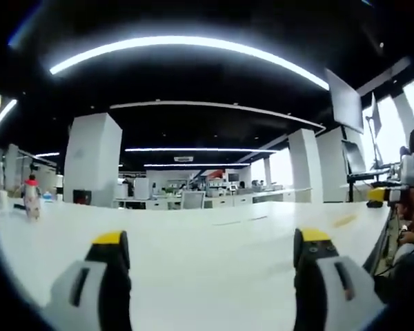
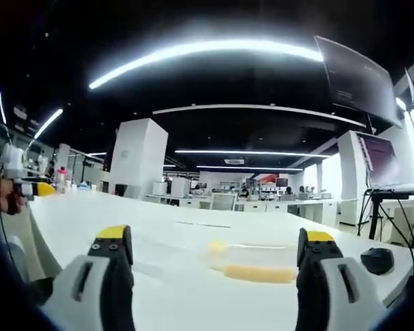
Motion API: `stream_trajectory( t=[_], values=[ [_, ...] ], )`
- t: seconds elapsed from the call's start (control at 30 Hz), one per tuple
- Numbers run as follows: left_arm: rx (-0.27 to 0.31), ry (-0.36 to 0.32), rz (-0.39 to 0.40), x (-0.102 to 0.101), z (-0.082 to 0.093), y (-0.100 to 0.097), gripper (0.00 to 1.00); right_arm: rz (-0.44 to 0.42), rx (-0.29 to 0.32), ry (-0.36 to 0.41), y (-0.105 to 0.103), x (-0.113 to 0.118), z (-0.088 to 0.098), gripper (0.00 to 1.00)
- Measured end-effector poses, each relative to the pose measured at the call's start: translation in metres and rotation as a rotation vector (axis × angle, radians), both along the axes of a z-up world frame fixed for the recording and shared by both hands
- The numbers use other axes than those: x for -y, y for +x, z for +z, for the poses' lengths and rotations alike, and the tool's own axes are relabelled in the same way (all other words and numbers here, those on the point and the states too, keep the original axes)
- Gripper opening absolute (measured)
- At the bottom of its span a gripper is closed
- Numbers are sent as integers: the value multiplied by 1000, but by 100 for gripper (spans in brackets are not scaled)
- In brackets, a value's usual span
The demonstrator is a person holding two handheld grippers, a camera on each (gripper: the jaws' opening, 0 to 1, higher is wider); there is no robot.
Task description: Snap each plastic latch of the storage box into its locked position after aligning the lid with the box until every specified latch is closed and the lid sits flush.
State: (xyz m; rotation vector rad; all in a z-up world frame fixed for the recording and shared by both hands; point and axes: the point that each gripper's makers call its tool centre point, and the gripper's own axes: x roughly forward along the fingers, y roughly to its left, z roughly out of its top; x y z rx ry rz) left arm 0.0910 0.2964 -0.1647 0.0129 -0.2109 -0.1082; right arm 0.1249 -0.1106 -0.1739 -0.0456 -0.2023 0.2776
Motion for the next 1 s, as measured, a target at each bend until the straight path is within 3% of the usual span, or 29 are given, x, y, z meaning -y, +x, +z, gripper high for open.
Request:
stream_trajectory(
  t=[0.07, 1.0],
  values=[
    [-11, 28, -11, 4, -1, 2, 100, -4, 6, -6, 0, 0, 1, 100],
    [-60, 3, -74, 17, -10, 7, 100, 8, 24, -18, -2, -5, 10, 100]
  ],
)
